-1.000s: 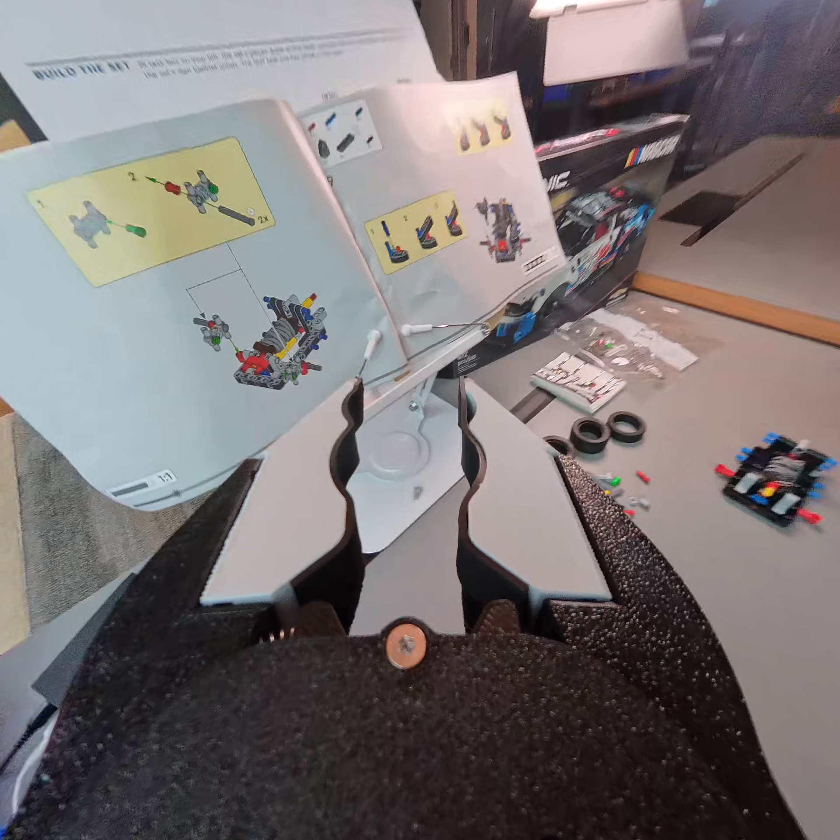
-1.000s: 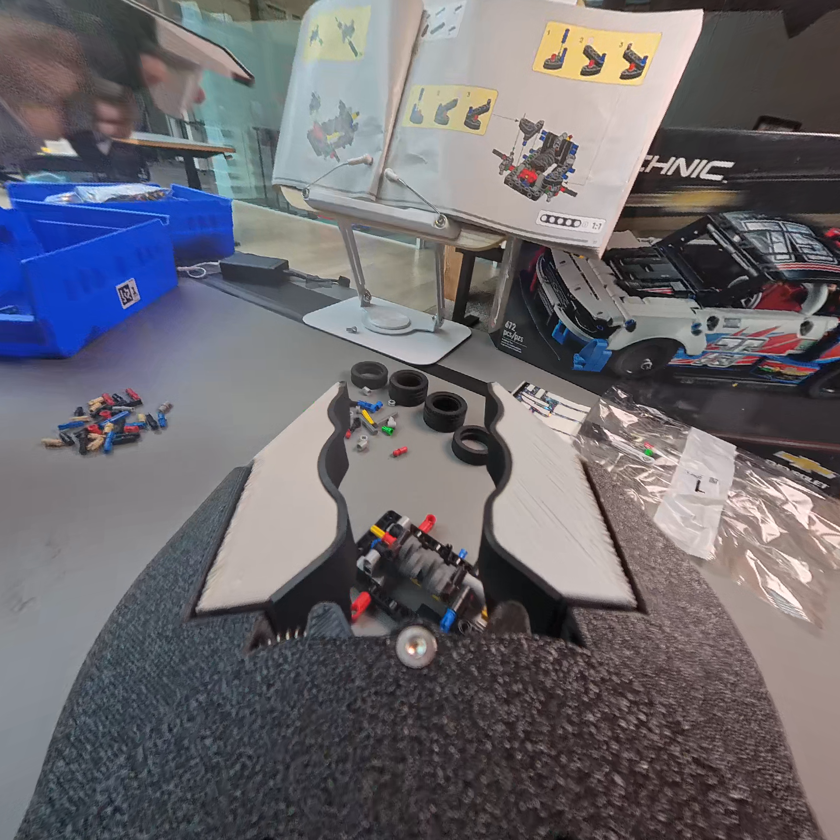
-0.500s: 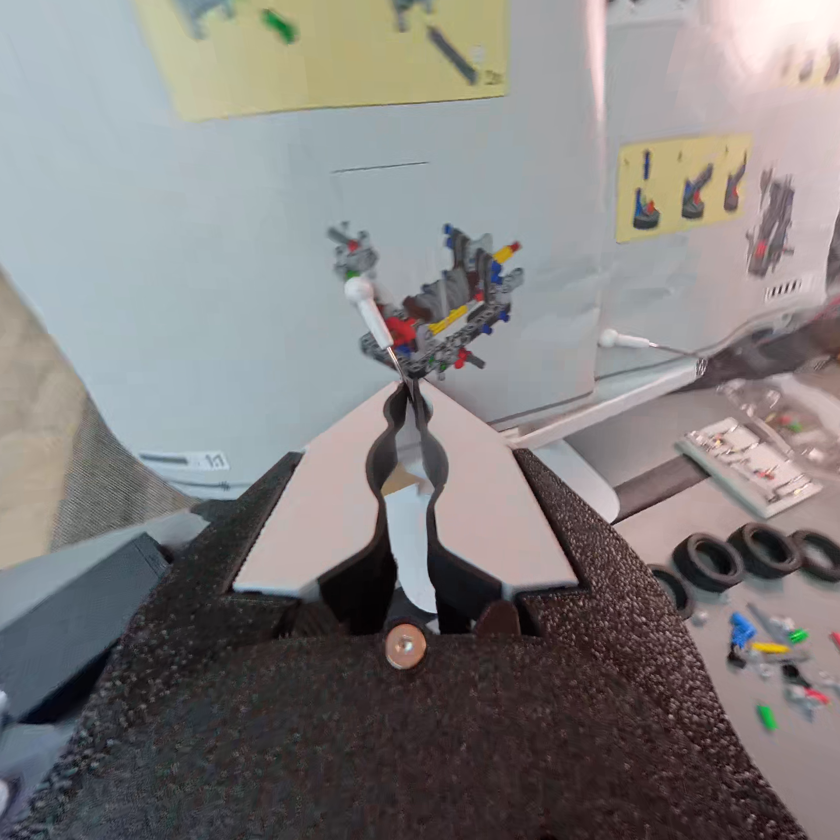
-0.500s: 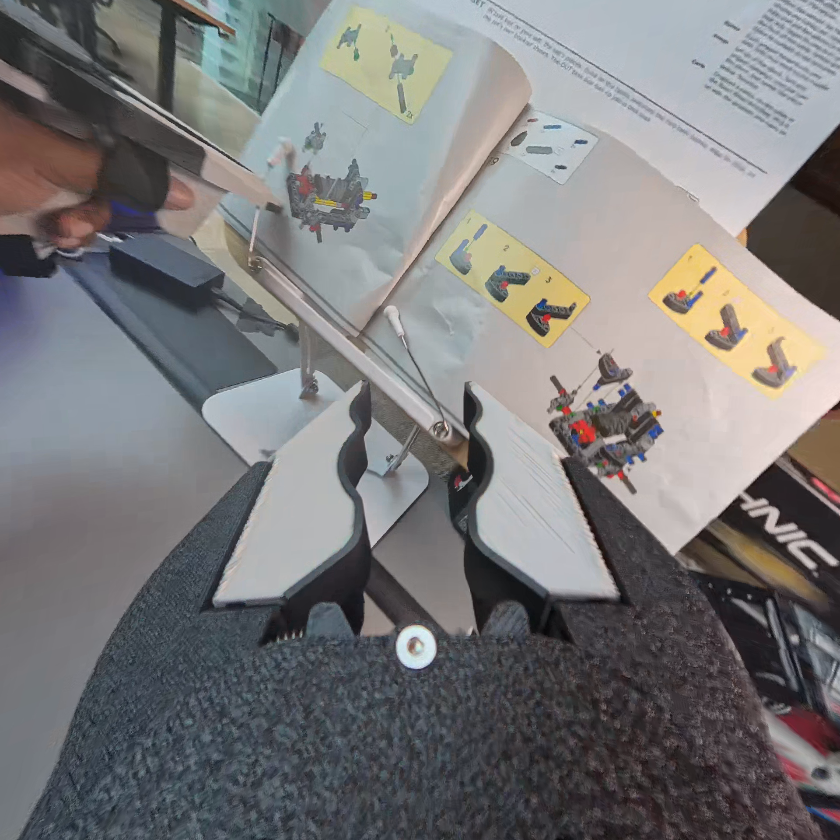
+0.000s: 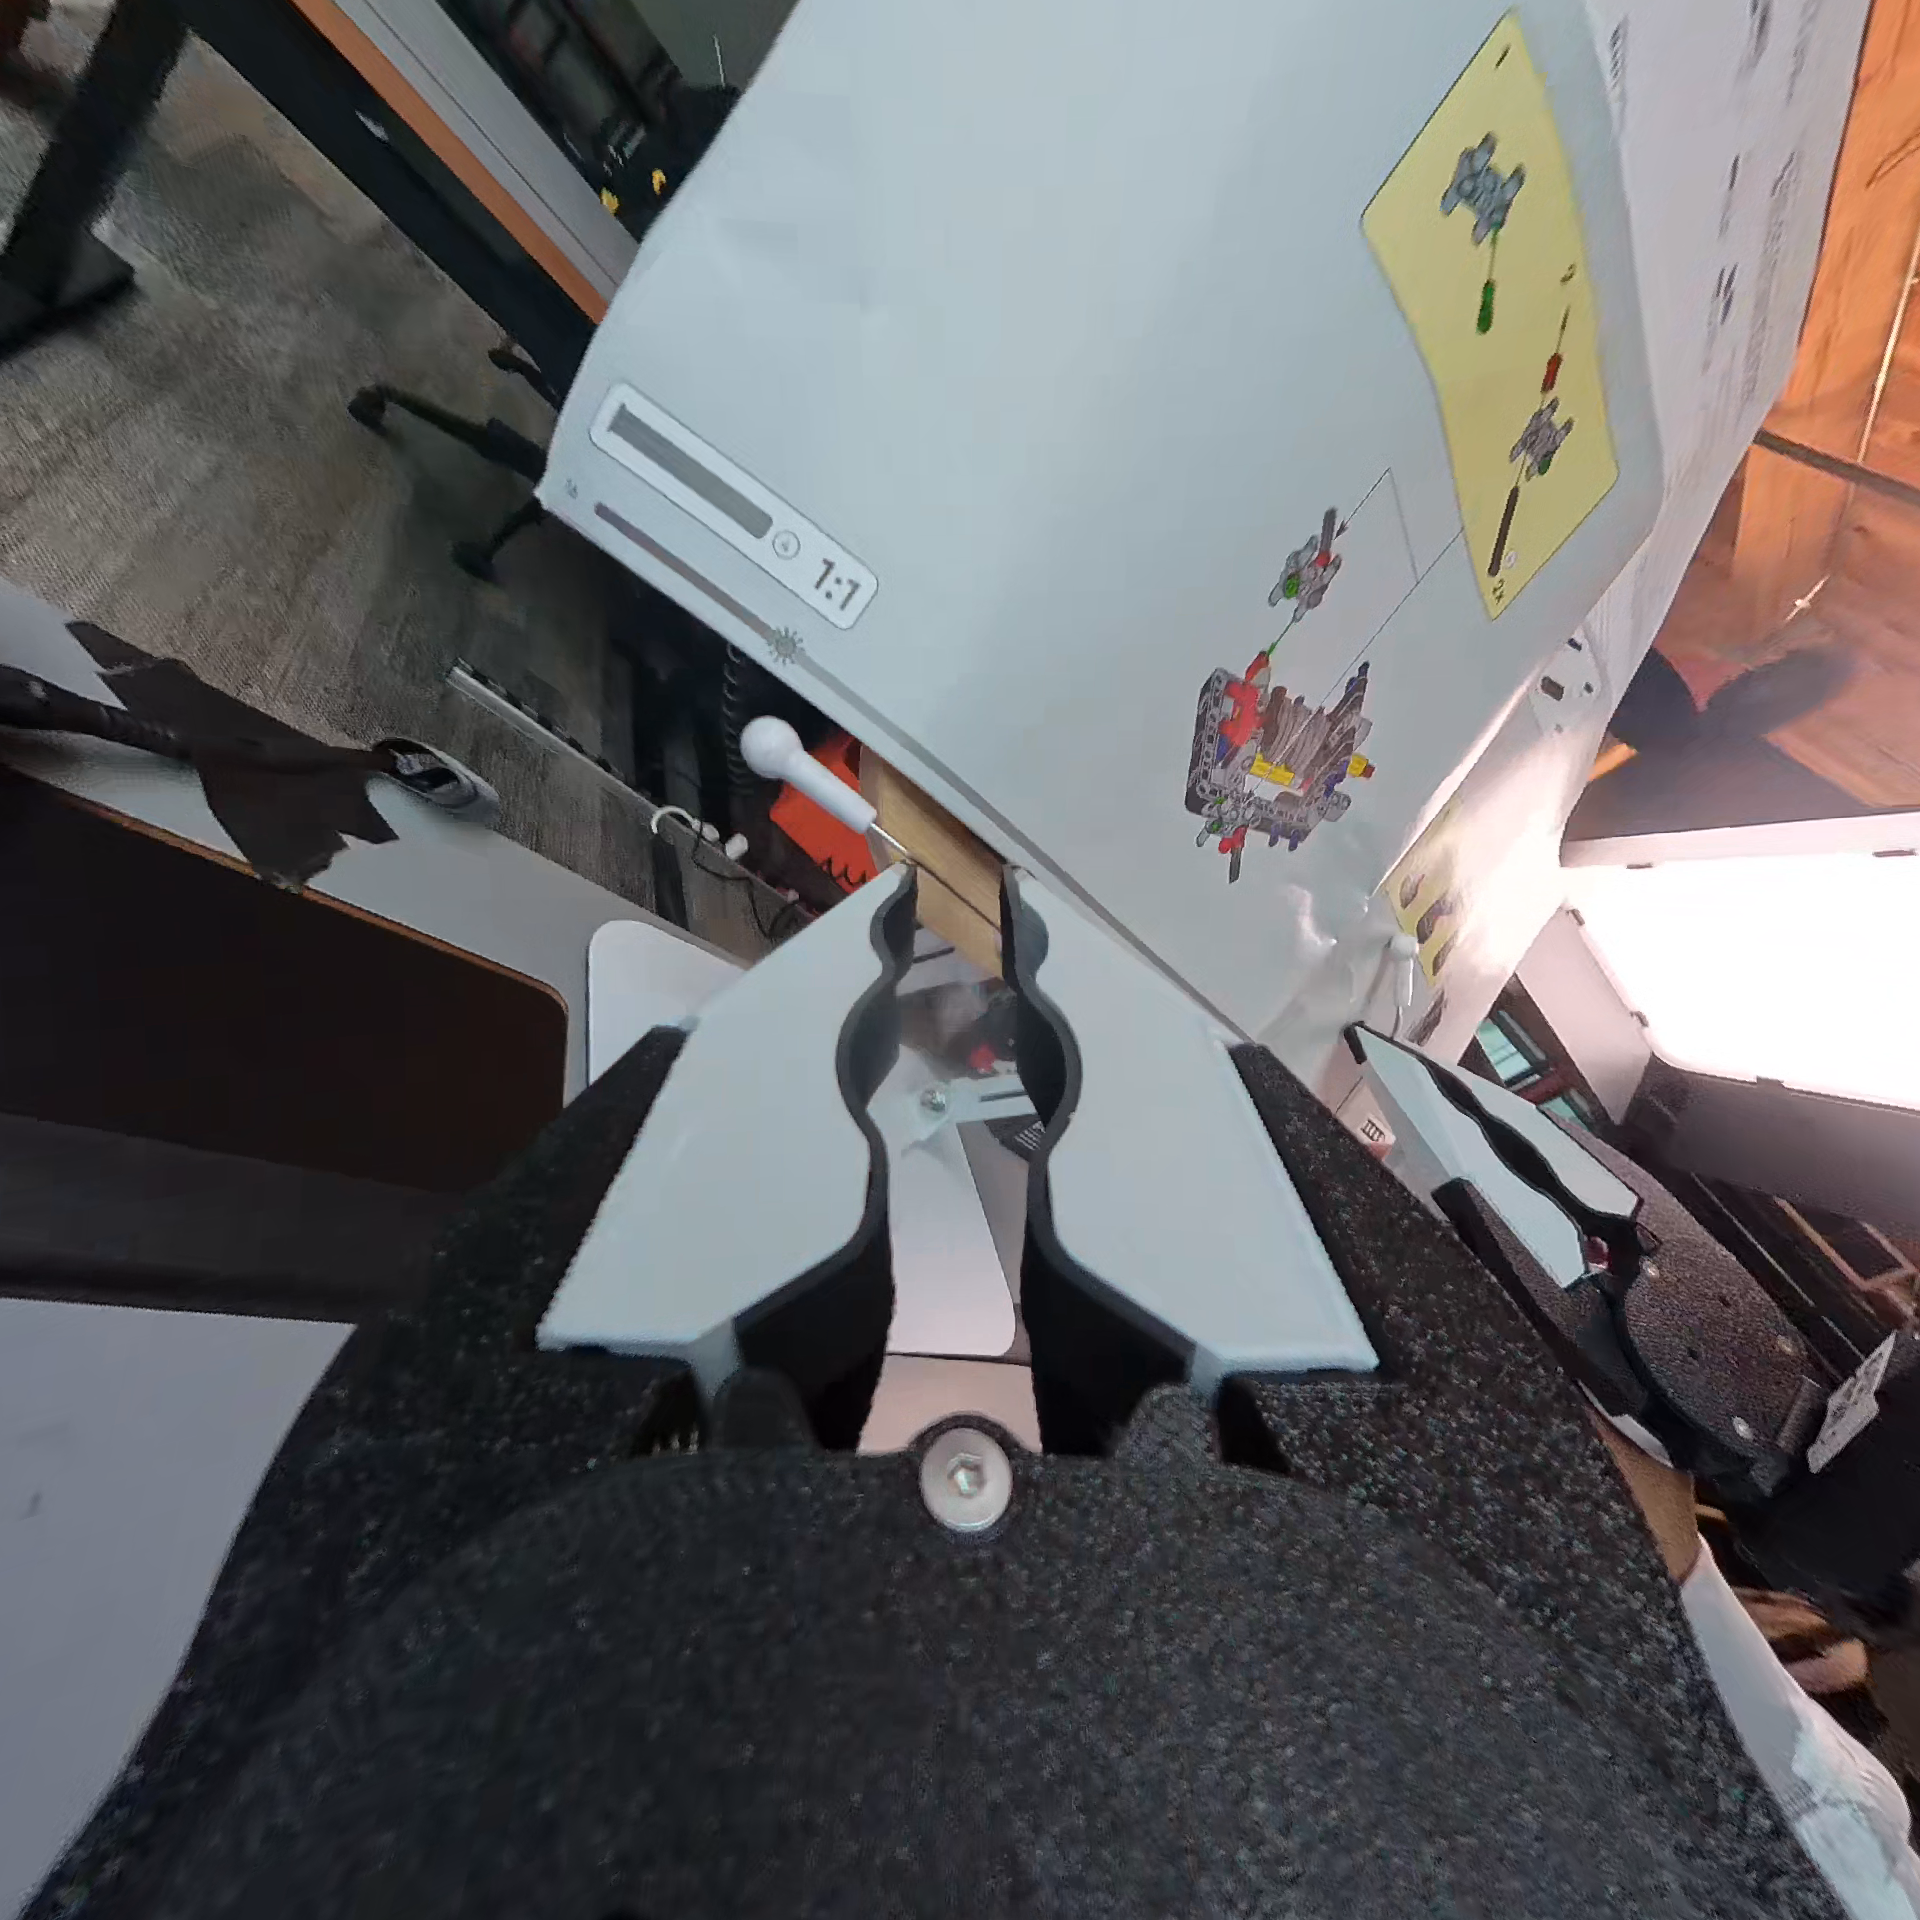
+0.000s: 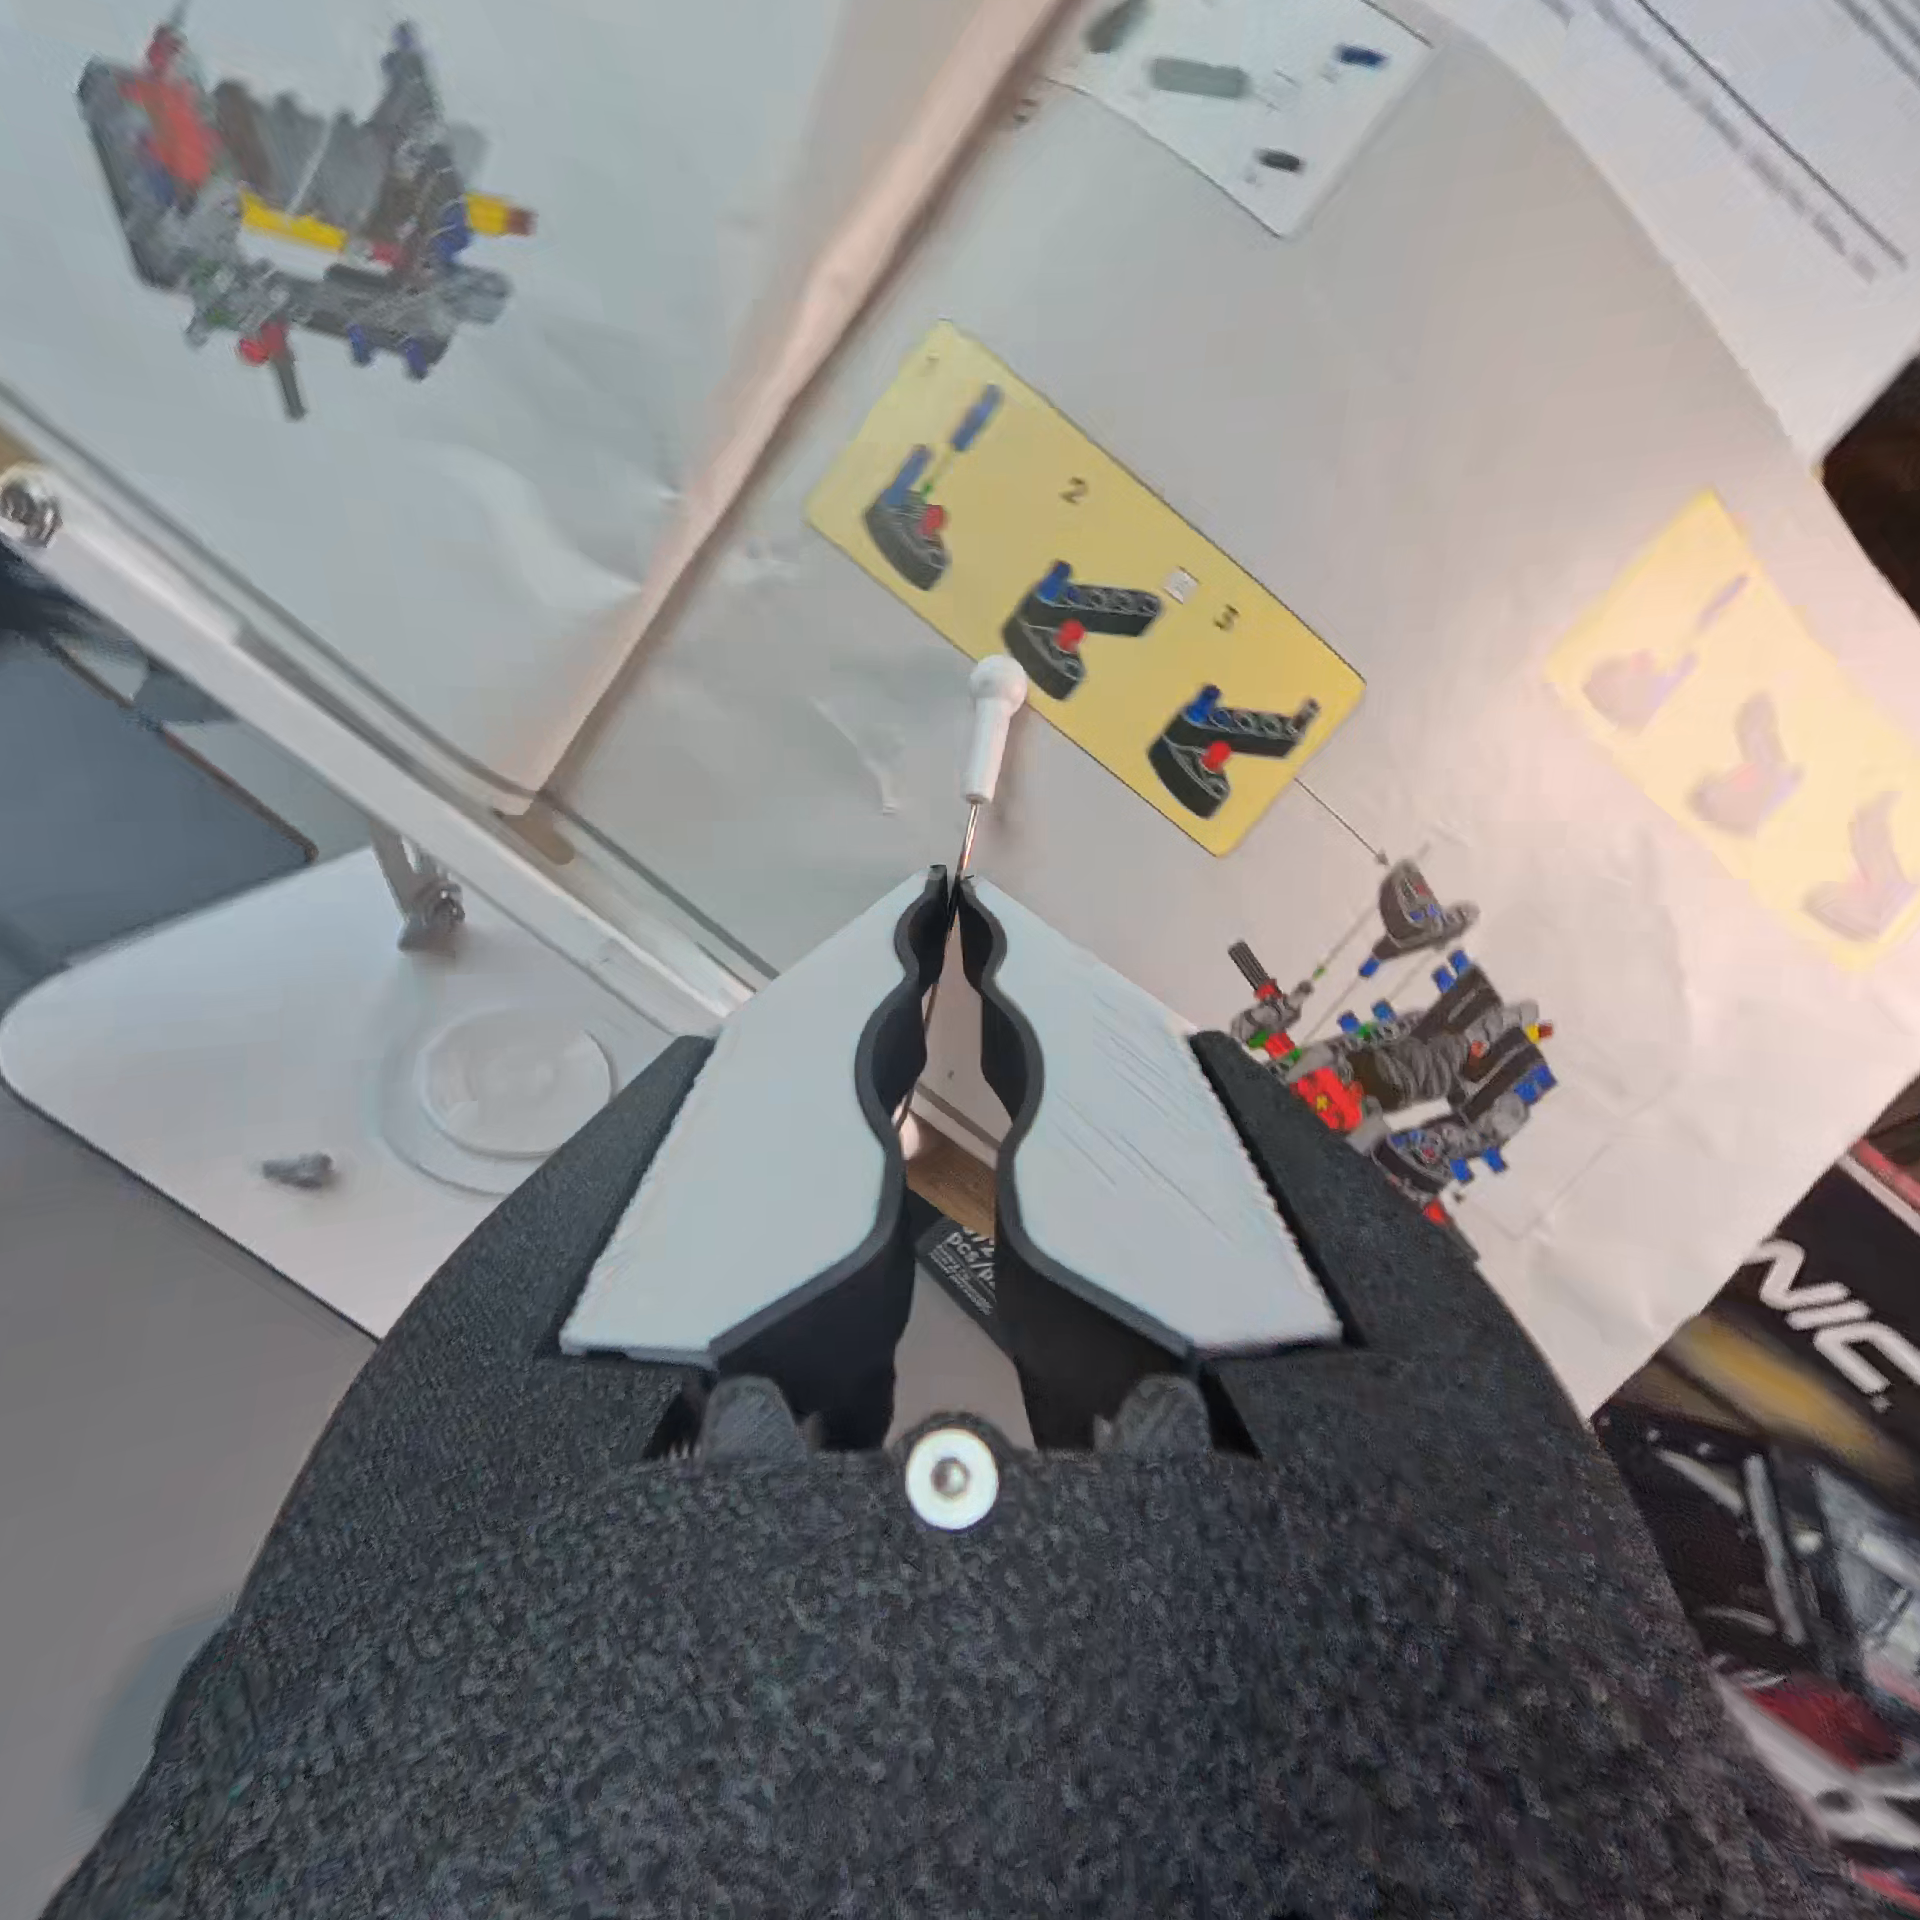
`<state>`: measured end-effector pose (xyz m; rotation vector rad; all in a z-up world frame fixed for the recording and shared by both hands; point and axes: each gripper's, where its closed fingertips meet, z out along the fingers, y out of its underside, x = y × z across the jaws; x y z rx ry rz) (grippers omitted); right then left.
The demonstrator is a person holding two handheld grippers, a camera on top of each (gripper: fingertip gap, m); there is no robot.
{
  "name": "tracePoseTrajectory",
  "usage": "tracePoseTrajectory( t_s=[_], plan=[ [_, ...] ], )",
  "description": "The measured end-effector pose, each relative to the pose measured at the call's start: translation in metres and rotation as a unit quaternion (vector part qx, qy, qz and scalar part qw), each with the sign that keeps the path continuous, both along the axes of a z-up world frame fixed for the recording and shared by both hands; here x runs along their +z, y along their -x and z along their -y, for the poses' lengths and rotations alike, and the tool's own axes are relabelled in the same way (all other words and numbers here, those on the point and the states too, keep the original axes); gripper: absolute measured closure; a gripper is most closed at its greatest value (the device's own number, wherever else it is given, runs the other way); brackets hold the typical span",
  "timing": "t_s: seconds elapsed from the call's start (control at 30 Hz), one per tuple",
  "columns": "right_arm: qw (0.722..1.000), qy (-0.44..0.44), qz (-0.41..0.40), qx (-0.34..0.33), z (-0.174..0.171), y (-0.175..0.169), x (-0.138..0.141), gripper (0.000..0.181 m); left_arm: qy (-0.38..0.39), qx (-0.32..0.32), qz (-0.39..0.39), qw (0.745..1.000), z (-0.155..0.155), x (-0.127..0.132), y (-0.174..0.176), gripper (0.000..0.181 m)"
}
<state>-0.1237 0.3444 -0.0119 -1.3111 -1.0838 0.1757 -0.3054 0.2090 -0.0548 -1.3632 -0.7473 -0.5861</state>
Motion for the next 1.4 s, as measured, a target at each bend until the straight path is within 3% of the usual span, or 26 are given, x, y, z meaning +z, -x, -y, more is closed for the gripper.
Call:
tracePoseTrajectory(
  t_s=[0.03,0.13,0.3,0.43,0.5,0.6,0.7,0.77,0.87,0.9,1.03,1.1,1.2,1.3,1.4],
  plan=[
    [0.998,0.035,-0.043,-0.016,-0.006,-0.008,0.002,0.179,-0.007,0.015,-0.013,1.0,0.006,0.006,0.003,0.165],
    [0.98,0.124,-0.151,-0.039,-0.013,-0.031,-0.003,0.176,-0.008,0.016,-0.068,0.998,0.01,0.023,0.001,0.159],
    [0.935,0.227,-0.263,-0.066,-0.017,-0.07,-0.03,0.177,0.026,0.014,-0.152,0.988,-0.001,0.041,0.006,0.14],
    [0.892,0.326,-0.31,-0.049,-0.009,-0.09,-0.059,0.157,0.059,0.029,-0.212,0.975,-0.017,0.046,0.016,0.111],
    [0.914,0.258,-0.312,-0.037,-0.002,-0.1,-0.041,0.157,0.071,0.041,-0.24,0.967,-0.022,0.048,0.022,0.103],
    [0.959,0.148,-0.243,-0.008,0.009,-0.08,-0.005,0.155,0.081,0.048,-0.265,0.96,-0.031,0.052,0.023,0.097],
    [0.969,0.133,-0.202,-0.042,-0.007,-0.056,0.016,0.141,0.091,0.069,-0.29,0.95,-0.037,0.055,0.025,0.094],
    [0.965,0.17,-0.185,-0.073,-0.024,-0.045,0.008,0.129,0.102,0.082,-0.305,0.943,-0.04,0.054,0.027,0.09],
    [0.958,0.178,-0.193,-0.112,-0.037,-0.048,-0.003,0.163,0.11,0.087,-0.313,0.94,-0.041,0.051,0.028,0.088],
    [0.949,0.191,-0.22,-0.123,-0.037,-0.053,-0.006,0.17,0.111,0.088,-0.316,0.938,-0.041,0.05,0.028,0.088],
    [0.88,0.292,-0.348,-0.14,-0.034,-0.075,-0.043,0.166,0.113,0.088,-0.332,0.933,-0.038,0.048,0.029,0.092],
    [0.84,0.359,-0.387,-0.124,-0.026,-0.077,-0.065,0.163,0.112,0.086,-0.325,0.935,-0.039,0.046,0.029,0.096],
    [0.788,0.416,-0.447,-0.083,-0.01,-0.078,-0.074,0.15,0.108,0.079,-0.31,0.941,-0.04,0.044,0.027,0.102],
    [0.772,0.442,-0.452,-0.063,0.001,-0.08,-0.081,0.138,0.103,0.075,-0.306,0.943,-0.041,0.044,0.024,0.109],
    [0.793,0.414,-0.44,-0.079,0.003,-0.096,-0.083,0.129,0.1,0.074,-0.303,0.945,-0.04,0.044,0.022,0.113]
  ],
)
